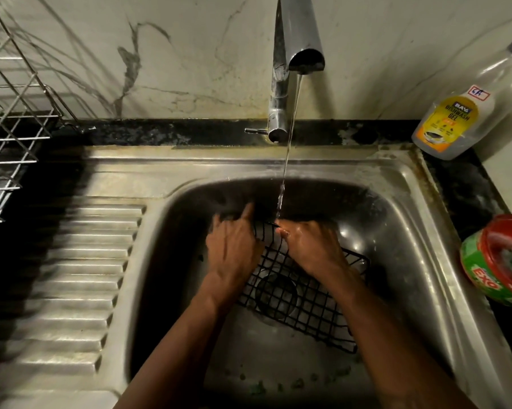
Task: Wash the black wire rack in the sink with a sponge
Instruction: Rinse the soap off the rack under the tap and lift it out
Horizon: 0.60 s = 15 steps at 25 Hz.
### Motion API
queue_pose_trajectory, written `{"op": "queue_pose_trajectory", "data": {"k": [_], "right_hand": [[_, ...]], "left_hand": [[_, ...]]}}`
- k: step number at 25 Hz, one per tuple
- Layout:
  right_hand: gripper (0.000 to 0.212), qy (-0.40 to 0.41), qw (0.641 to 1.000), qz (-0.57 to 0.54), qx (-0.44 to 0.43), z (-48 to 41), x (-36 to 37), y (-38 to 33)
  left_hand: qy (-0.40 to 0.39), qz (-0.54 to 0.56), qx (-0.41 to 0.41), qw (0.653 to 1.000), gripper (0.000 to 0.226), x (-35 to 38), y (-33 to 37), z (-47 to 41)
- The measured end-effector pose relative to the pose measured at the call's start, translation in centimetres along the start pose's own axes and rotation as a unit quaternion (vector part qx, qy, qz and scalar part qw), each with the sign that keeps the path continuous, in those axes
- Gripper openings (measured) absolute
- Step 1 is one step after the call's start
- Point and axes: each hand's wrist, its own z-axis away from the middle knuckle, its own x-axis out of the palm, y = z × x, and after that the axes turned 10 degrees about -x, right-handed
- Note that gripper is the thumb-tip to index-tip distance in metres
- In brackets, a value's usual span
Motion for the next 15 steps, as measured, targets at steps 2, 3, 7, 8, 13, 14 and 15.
{"op": "queue_pose_trajectory", "data": {"k": [2, 3, 7, 8, 13, 14, 15], "right_hand": [[0.017, 0.018, 0.999, -0.037, 0.007, -0.1, 0.1, 0.1], [0.014, 0.023, 0.997, -0.072, 0.018, -0.1, 0.2, 0.4], [0.016, -0.018, 0.986, -0.157, 0.051, -0.3, -0.3, 1.8], [0.019, -0.037, 0.985, -0.158, 0.058, -0.1, -0.6, 1.9], [0.027, -0.068, 0.995, 0.034, 0.066, 1.8, -1.1, 2.8], [0.025, -0.057, 0.994, 0.052, 0.075, 1.8, -1.0, 2.9], [0.021, -0.050, 0.994, 0.063, 0.072, 1.8, -0.6, 3.0]], "left_hand": [[0.010, -0.054, 0.142, 0.988, 0.058, 0.6, 0.6, -0.1], [-0.004, -0.052, 0.208, 0.977, 0.054, 0.7, 0.9, -0.4], [-0.075, -0.011, 0.308, 0.948, 0.038, 0.7, 1.4, -2.5], [-0.100, -0.012, 0.321, 0.942, 0.039, 0.7, 1.5, -2.6], [-0.117, 0.032, 0.251, 0.960, 0.039, 0.4, -1.0, -3.9], [-0.106, 0.016, 0.246, 0.963, 0.045, 0.1, -0.5, -3.3], [-0.090, 0.004, 0.259, 0.962, 0.050, 0.0, 0.7, -2.5]]}}
